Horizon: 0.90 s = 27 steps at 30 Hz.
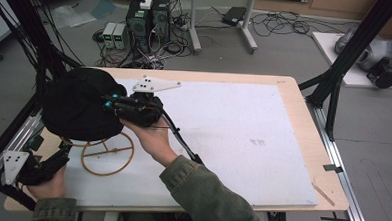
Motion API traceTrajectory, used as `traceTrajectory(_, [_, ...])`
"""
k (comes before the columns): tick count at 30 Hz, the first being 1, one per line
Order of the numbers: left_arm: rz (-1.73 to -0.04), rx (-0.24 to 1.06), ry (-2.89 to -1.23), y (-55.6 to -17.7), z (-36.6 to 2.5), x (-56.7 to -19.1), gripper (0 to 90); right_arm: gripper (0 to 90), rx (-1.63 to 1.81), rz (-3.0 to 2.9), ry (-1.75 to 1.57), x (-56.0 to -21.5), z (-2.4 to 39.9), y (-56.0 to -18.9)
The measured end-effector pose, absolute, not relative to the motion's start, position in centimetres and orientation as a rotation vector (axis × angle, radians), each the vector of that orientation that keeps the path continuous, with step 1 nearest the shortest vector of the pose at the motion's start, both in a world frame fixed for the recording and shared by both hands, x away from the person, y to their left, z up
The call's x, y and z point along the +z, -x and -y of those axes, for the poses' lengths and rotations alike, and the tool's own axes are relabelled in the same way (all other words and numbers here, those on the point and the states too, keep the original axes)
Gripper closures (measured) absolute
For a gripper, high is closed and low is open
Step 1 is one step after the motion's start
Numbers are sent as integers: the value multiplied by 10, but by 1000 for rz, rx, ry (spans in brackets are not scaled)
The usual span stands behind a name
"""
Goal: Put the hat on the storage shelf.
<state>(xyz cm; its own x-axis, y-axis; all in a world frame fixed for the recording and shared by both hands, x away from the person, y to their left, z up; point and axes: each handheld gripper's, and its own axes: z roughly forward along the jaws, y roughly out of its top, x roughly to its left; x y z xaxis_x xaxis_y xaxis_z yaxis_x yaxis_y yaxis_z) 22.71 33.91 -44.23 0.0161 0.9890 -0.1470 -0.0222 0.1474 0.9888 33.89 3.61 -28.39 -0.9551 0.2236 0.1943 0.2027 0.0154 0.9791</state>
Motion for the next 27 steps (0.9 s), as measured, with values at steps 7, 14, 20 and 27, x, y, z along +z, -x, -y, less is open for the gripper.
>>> traceTrajectory(7, [-1250, 1095, -1089, -227, -339, -443, 154, 875, 2115, -2241, -435, -284, -38, -335])
traceTrajectory(14, [-1252, 1089, -1087, -227, -340, -443, 154, 851, 2110, -2247, -441, -288, -41, -333])
traceTrajectory(20, [-1255, 1085, -1081, -227, -341, -443, 154, 828, 2114, -2241, -453, -291, -40, -331])
traceTrajectory(27, [-1250, 1082, -1085, -226, -340, -443, 154, 642, 2136, -2210, -534, -303, -37, -329])
